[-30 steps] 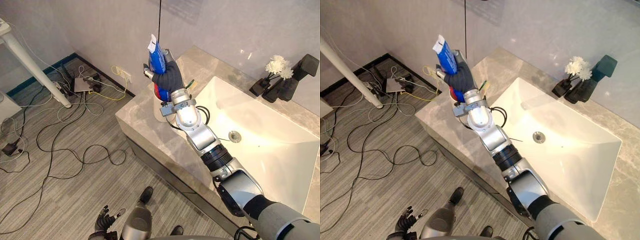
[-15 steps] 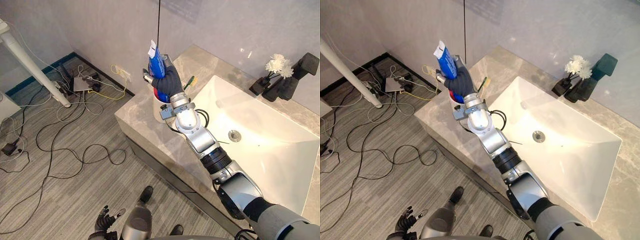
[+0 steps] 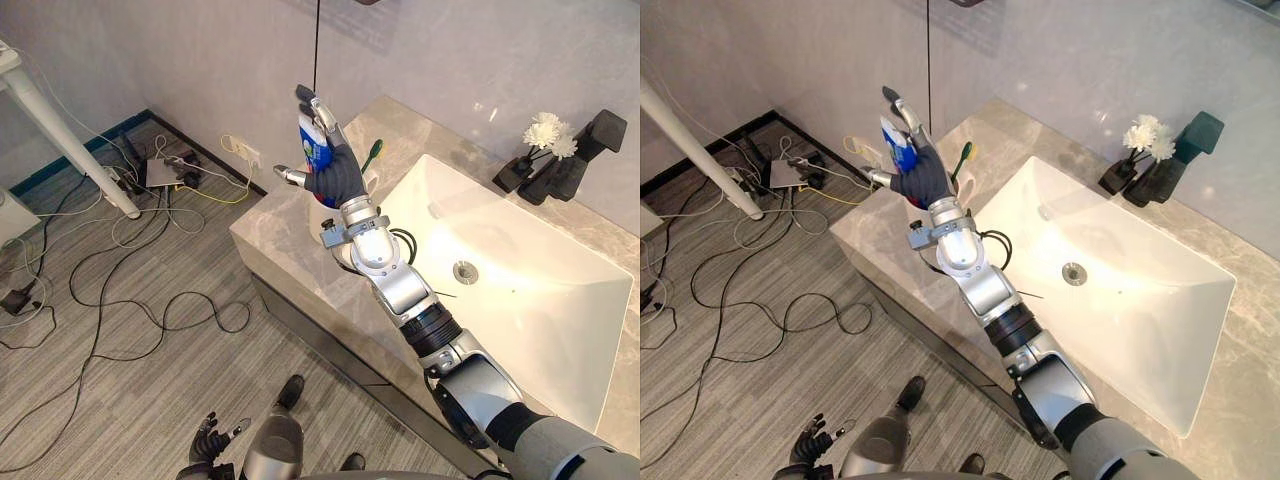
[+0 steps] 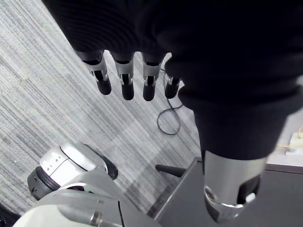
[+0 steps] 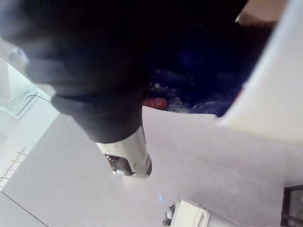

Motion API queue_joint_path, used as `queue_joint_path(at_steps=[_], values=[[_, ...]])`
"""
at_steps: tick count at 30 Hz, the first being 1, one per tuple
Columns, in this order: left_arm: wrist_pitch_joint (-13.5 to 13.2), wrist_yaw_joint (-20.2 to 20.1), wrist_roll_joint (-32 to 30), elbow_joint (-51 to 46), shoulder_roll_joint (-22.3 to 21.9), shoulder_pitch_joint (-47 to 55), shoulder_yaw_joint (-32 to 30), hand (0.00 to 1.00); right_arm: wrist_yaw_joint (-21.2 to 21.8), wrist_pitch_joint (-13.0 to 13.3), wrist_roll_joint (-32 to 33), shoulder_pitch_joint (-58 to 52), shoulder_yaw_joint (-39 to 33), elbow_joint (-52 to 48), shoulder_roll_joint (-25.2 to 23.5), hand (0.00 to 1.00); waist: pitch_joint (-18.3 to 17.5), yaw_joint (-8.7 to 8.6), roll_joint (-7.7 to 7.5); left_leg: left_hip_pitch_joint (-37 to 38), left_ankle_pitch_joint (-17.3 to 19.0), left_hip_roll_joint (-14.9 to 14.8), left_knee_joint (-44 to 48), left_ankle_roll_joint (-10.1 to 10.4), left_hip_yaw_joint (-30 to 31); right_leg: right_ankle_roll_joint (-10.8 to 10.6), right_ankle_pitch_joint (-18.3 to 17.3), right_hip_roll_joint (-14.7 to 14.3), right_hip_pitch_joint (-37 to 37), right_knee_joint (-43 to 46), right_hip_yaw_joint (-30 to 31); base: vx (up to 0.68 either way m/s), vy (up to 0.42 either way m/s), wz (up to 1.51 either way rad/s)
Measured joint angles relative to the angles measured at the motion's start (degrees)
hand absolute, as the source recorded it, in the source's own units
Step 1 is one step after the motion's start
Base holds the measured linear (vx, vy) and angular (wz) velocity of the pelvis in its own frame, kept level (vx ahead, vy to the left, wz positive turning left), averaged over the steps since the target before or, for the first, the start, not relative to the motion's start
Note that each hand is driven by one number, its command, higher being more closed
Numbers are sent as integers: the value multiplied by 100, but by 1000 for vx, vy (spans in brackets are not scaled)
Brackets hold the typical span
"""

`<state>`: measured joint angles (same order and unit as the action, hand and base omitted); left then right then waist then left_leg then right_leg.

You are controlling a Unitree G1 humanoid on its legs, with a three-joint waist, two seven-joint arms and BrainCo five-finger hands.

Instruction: Organize washtable

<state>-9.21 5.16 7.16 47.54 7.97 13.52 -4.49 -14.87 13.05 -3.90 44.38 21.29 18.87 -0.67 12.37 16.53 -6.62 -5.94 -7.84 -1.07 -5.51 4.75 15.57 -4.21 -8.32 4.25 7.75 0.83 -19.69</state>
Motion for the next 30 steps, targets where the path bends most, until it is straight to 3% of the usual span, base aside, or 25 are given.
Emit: queue_joint_path(at_steps=[12,23,30], values=[[0,-8,1,28,6,1,0,0,25,11,66,-173,-7,-12,5,0,-25,-7,-4,82,-2,4,-2,1,15,-4,-5,1,93,4,-22,0,0,0],[21,-31,5,57,24,64,37,0,498,-73,683,-200,-3,-14,250,0,-202,-32,-5,140,-11,-27,-1,12,-68,-4,-4,-2,104,5,70,-8,-3,-4],[27,-138,126,154,41,89,65,0,517,-103,795,-199,2,-14,351,0,-354,-42,2,160,-10,-79,-2,13,-91,-3,-3,-12,82,2,88,-4,-5,-1]])
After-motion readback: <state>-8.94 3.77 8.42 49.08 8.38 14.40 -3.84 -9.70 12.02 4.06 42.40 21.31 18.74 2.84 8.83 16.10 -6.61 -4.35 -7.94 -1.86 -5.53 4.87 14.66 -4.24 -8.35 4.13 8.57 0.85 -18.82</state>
